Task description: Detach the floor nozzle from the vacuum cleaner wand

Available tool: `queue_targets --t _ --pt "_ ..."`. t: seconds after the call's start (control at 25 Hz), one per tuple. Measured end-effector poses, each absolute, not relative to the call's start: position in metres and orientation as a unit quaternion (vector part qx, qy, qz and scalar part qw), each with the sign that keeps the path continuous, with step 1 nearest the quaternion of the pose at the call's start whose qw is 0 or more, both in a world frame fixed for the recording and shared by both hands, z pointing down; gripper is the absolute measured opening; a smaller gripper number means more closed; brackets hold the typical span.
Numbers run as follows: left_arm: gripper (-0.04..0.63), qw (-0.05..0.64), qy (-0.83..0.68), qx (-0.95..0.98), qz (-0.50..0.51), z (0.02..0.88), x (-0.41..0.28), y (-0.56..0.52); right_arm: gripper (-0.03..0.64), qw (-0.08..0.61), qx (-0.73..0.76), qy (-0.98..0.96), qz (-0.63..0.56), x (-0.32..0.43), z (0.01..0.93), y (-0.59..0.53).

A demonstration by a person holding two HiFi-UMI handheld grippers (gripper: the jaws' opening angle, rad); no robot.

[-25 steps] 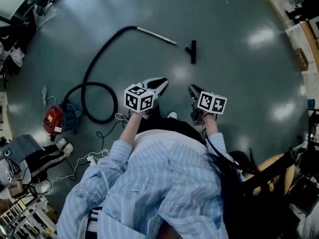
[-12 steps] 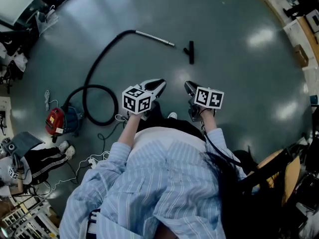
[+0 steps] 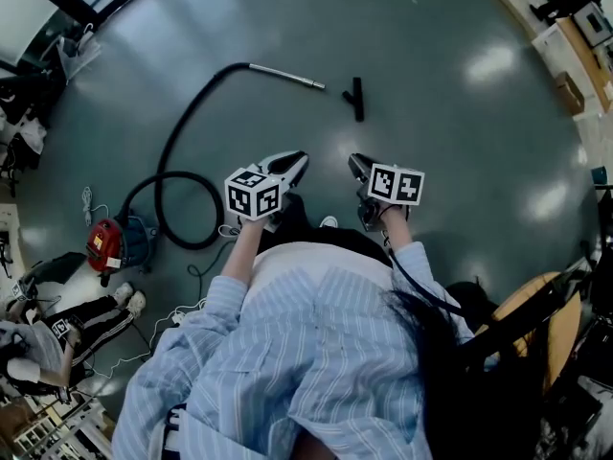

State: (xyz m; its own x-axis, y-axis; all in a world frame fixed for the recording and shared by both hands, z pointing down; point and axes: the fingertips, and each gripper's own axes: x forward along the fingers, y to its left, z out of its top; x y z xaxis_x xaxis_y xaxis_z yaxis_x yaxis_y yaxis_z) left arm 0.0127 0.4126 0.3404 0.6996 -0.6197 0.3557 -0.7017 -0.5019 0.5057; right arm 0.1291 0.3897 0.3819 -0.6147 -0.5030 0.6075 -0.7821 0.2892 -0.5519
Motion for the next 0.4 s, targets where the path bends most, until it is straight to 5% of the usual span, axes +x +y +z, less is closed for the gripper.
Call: queue_targets --t 0.4 --pt "0.037 0.325 -0.388 0.86 0.062 0.3424 0.0121 0.4126 0.055 0.165 0.407 -0.785 0.437 0.1331 0.3869 0.3905"
